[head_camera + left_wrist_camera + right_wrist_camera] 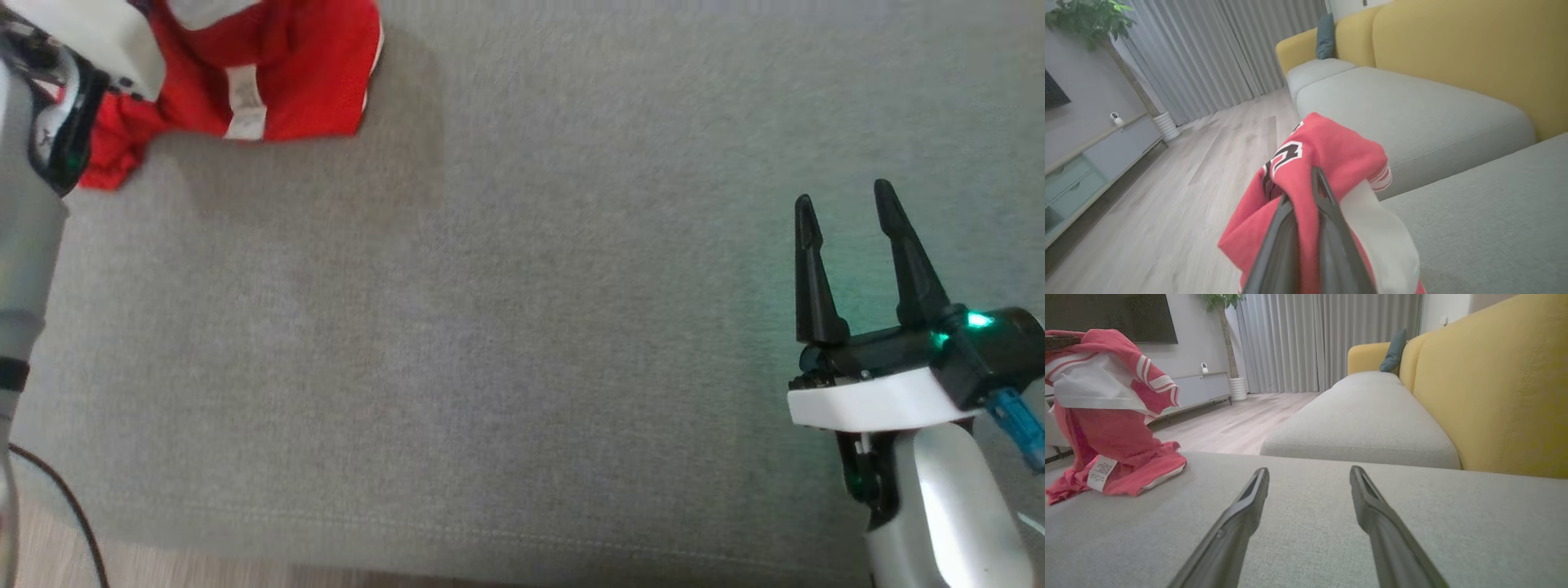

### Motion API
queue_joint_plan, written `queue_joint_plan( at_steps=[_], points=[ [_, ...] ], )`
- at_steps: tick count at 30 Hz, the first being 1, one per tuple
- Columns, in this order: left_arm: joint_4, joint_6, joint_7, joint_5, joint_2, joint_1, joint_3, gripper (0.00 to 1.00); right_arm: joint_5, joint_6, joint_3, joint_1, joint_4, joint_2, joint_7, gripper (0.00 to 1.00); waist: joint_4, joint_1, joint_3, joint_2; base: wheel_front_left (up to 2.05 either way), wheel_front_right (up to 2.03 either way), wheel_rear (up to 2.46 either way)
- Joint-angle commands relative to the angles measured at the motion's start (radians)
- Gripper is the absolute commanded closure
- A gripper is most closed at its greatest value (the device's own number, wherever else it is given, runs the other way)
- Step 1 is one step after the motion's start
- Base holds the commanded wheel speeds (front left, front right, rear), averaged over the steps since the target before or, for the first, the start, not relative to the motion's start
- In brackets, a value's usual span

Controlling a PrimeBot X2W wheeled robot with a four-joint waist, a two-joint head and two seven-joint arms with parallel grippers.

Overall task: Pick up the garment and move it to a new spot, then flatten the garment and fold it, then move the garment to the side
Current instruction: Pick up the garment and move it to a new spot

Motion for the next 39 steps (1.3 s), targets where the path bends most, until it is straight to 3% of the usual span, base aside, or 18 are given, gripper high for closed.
queue_joint_plan(
  at_steps=[1,9,17,21,22,26,29,35,39],
  points=[
    [-0.051,0.000,0.008,0.012,0.064,-0.065,0.017,1.00,0.015,0.008,0.027,0.009,-0.028,-0.002,-0.010,0.00,-0.039,0.0001,-0.071,0.0000,0.00,0.00,0.00],
    [-0.231,-0.008,0.080,-0.022,0.039,-0.021,-0.081,1.00,0.054,0.008,0.012,0.066,-0.021,-0.002,-0.011,0.00,-0.160,0.0001,-0.186,0.0000,0.00,0.00,0.00],
    [-0.429,-0.010,0.148,-0.120,0.010,0.068,-0.174,1.00,0.068,0.008,-0.001,0.077,-0.039,-0.002,-0.011,0.00,-0.267,0.0001,-0.166,0.0000,0.00,0.00,0.00],
    [-0.494,-0.005,0.148,-0.159,-0.031,0.128,-0.201,1.00,0.077,0.008,-0.004,0.077,-0.040,-0.002,-0.011,0.00,-0.310,0.0001,-0.141,0.0000,0.00,0.00,0.00],
    [-0.501,0.014,0.126,-0.187,-0.073,0.162,-0.199,1.00,0.084,0.008,-0.001,0.072,-0.042,-0.002,-0.011,0.00,-0.325,0.0001,-0.125,0.0000,0.00,0.00,0.00],
    [-0.457,0.074,0.062,-0.255,-0.163,0.242,-0.169,1.00,0.096,0.008,0.005,0.061,-0.045,-0.002,-0.011,0.00,-0.344,0.0001,-0.100,0.0000,0.00,0.00,0.00],
    [-0.367,0.116,0.017,-0.288,-0.200,0.299,-0.144,1.00,0.102,0.008,0.012,0.052,-0.046,-0.002,-0.011,0.00,-0.352,0.0001,-0.082,0.0000,0.00,0.00,0.00],
    [-0.180,0.178,-0.051,-0.346,-0.238,0.380,-0.051,1.00,0.107,0.008,0.015,0.039,-0.044,-0.002,-0.011,0.00,-0.344,0.0001,-0.058,0.0000,0.00,0.00,0.00],
    [-0.103,0.194,-0.064,-0.367,-0.265,0.422,-0.006,1.00,0.102,0.008,0.011,0.037,-0.036,-0.002,-0.011,0.00,-0.322,0.0001,-0.061,0.0000,0.00,0.00,0.00]
  ],
)
